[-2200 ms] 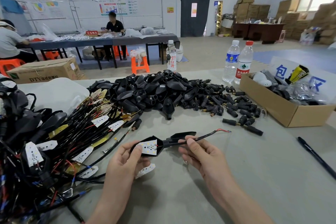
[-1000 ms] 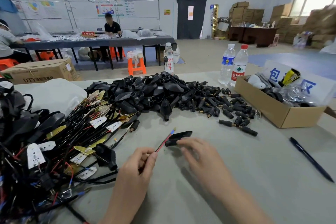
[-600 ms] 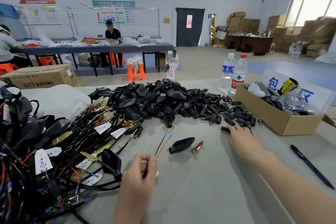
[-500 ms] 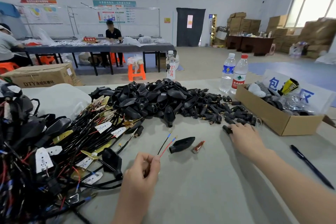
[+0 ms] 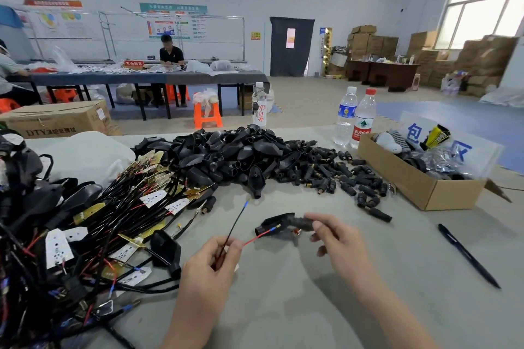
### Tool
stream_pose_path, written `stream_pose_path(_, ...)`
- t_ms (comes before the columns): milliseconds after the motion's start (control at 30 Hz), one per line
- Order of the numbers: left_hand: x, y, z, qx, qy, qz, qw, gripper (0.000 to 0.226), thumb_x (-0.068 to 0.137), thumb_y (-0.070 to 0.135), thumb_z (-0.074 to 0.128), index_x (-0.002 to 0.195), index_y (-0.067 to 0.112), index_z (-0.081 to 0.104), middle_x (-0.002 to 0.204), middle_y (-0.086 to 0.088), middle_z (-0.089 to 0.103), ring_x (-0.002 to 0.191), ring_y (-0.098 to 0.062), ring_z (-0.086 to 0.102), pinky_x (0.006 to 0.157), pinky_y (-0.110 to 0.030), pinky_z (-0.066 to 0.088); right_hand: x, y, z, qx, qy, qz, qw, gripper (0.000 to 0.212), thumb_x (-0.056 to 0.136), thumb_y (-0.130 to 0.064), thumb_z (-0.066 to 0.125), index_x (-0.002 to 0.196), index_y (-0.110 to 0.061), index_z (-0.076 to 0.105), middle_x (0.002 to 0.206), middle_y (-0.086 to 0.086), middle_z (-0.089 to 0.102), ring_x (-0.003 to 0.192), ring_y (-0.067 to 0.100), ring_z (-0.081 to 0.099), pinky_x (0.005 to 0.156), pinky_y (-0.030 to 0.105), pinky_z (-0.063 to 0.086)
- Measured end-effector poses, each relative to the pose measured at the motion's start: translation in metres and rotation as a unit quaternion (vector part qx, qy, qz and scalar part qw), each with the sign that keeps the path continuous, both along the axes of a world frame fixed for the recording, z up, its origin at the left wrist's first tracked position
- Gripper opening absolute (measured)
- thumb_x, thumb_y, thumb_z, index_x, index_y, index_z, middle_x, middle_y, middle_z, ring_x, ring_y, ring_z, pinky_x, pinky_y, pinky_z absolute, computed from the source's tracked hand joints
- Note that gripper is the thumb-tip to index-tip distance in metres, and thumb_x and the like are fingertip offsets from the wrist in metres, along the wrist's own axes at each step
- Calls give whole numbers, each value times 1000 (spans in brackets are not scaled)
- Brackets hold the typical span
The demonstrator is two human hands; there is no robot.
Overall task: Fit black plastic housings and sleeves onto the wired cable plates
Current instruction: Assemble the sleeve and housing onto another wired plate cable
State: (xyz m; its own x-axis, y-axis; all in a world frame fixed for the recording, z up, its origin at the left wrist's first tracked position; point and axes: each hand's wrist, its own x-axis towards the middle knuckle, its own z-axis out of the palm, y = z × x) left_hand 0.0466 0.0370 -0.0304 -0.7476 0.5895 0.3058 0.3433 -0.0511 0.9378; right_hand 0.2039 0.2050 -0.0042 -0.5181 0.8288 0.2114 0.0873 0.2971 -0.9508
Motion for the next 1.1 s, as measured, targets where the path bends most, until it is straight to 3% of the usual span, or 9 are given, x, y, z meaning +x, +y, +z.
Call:
stream_pose_path(100, 0, 0, -1, 3, 0, -10, 1000, 4, 87, 34, 70, 87, 38, 71, 67, -2, 62, 60, -3, 52, 57, -16, 42, -2, -5, -10, -16, 11, -2, 1000, 33, 101, -6, 51, 97, -31, 73, 69, -2, 63, 51, 4, 50, 51, 18, 45)
stream_pose_path(267, -2, 2, -4, -2, 14, -5, 1000, 16, 86, 22, 74, 84, 38, 73, 68, -3, 64, 59, -2, 54, 57, -11, 44, -2, -2, -16, -34, 16, -10, 999, 34, 100, -7, 53, 95, -33, 74, 73, 4, 67, 60, 8, 56, 50, 26, 46)
stream_pose_path(400, -4, 4, -6, -14, 23, -2, 1000, 20, 86, 19, 74, 85, 39, 73, 78, -8, 67, 67, -19, 62, 60, -12, 47, -3, -3, -18, -42, 11, 0, 999, 34, 100, -9, 53, 95, -34, 75, 79, 8, 71, 65, 13, 59, 55, 32, 47)
stream_pose_path(567, -1, 3, -5, -26, 35, 1, 999, 17, 87, 20, 74, 86, 38, 72, 78, -10, 65, 70, -24, 60, 61, -21, 48, -4, -6, -15, -56, 29, 31, 998, 33, 101, -11, 53, 96, -33, 76, 73, 6, 68, 64, 8, 59, 51, 25, 49)
stream_pose_path(700, 0, 1, -3, -21, 31, 7, 999, 15, 87, 21, 74, 87, 36, 72, 75, -6, 65, 64, -13, 57, 60, -15, 45, -2, -6, -14, -63, 50, 26, 996, 32, 101, -10, 53, 96, -31, 76, 82, 8, 71, 68, 7, 62, 50, 24, 49)
stream_pose_path(800, 1, 1, -2, -20, 27, 8, 999, 18, 87, 19, 74, 86, 37, 72, 76, -2, 68, 67, -16, 61, 61, -14, 47, -1, -6, -13, -70, 65, 16, 995, 31, 100, -9, 54, 96, -30, 76, 78, -1, 73, 65, 5, 61, 49, 23, 49)
stream_pose_path(900, 0, 1, -2, -30, 43, 8, 999, 18, 86, 21, 74, 85, 38, 71, 75, -1, 68, 62, -8, 59, 59, -10, 45, 0, -6, -13, -76, 65, 11, 995, 32, 100, -10, 54, 95, -32, 76, 80, 2, 73, 67, 7, 62, 50, 26, 51)
stream_pose_path(1033, 0, 1, -2, -32, 51, 2, 998, 17, 86, 21, 75, 85, 38, 71, 76, -4, 67, 65, -16, 60, 61, -14, 46, 0, -8, -13, -58, 49, 12, 997, 32, 100, -11, 54, 96, -34, 76, 78, -5, 73, 66, 4, 62, 49, 22, 49)
stream_pose_path(1100, 0, 1, -2, -34, 62, 0, 997, 17, 86, 22, 74, 86, 38, 71, 74, -3, 66, 62, -12, 58, 60, -15, 45, 0, -11, -14, -40, 23, 22, 999, 29, 99, -14, 55, 96, -35, 75, 74, -11, 71, 65, 1, 60, 50, 20, 46)
